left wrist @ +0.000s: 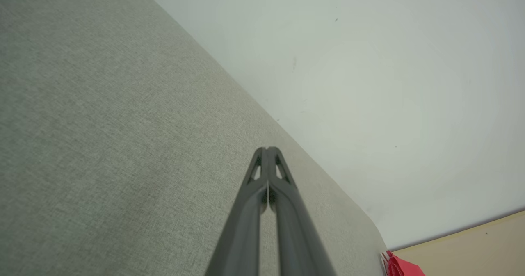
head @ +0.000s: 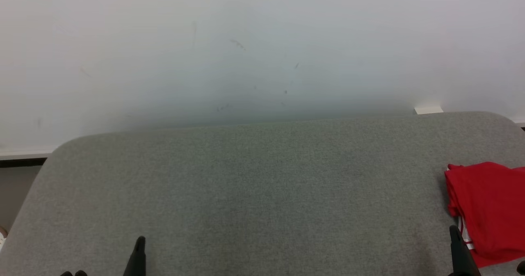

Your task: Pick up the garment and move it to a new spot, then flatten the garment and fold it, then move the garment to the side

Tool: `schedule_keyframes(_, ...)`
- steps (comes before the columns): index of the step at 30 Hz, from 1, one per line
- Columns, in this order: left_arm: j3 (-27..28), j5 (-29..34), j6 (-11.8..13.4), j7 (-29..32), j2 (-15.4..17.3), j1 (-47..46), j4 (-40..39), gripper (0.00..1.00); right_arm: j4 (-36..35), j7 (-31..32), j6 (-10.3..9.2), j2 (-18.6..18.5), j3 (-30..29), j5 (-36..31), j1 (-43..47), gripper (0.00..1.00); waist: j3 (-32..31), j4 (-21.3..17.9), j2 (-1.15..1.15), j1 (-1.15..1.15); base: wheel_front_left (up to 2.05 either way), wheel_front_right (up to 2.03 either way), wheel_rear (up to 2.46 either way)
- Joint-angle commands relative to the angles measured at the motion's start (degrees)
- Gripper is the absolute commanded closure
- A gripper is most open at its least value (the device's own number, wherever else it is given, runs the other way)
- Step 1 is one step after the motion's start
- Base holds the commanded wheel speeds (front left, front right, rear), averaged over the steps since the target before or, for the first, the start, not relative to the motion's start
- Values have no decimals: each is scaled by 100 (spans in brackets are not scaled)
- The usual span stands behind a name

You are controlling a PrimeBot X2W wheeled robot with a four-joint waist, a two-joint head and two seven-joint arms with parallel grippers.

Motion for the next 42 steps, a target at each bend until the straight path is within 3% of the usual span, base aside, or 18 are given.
schedule_keyframes(1, 54, -246, -33, 51, 39, -149, -72, 100, -86, 46, -4, -20, -65, 195, -177, 100, 10, 10, 0, 0, 0, 0, 0)
schedule_keyframes(42, 306, -2722, -99, 696, 59, -529, -37, 100, -94, 680, -8, 63, -472, 2337, -480, 100, 263, 251, 0, 0, 0, 0, 0)
